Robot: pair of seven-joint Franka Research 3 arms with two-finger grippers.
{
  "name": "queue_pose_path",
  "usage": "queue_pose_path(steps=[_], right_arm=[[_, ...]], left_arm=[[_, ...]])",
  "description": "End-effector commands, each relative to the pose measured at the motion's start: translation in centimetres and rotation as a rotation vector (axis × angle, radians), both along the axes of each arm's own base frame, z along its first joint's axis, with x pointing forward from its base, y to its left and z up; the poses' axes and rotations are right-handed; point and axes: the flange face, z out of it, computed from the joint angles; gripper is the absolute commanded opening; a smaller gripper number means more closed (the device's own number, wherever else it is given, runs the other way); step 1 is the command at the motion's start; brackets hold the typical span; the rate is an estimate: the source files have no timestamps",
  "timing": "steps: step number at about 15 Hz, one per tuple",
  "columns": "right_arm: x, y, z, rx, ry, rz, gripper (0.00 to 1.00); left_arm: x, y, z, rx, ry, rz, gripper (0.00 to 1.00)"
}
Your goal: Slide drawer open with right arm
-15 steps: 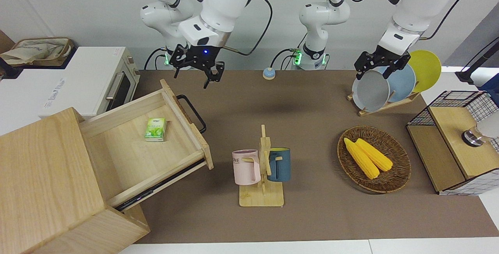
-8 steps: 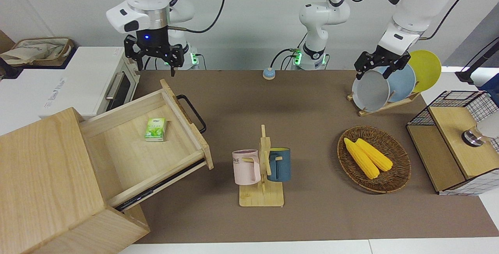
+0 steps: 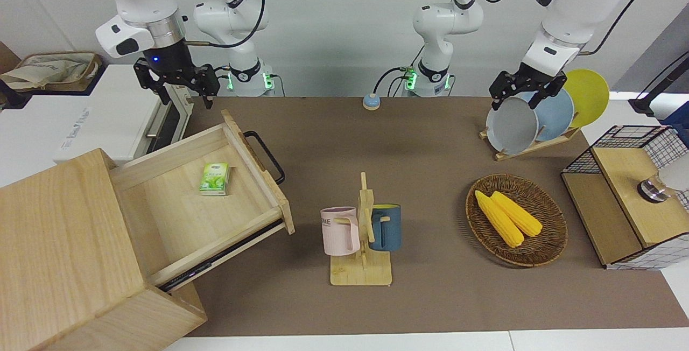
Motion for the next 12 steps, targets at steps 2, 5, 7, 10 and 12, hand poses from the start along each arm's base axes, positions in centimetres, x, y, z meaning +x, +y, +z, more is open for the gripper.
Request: queue_pose_path(steps=[2,5,7,10,12], right_arm=[[-0.6,-2.6,-0.9,0.057,-0.009,0.022,0.987],[-0.5,-3.7,-1.2,0.063,-0.001,0.011,0.987],[-0.4,-4.3,-1.4,0.073,0.007,-0.005,0.987],[-0.2,-4.6,-2.0,0.132,0.018,-0.026,0.987],[-0.2,-4.7,-1.9,0.124,0.017,-0.027,0.987]], left_arm=[[-0.4,0.1,0.2,0.012,0.007,-0.007,1.0],[-0.4,0.1,0.2,0.012,0.006,-0.007,1.0],[-0.4,0.1,0.2,0.012,0.006,-0.007,1.0],[-0.4,0.1,0.2,0.012,0.006,-0.007,1.0],[-0.4,0.1,0.2,0.012,0.006,-0.007,1.0]])
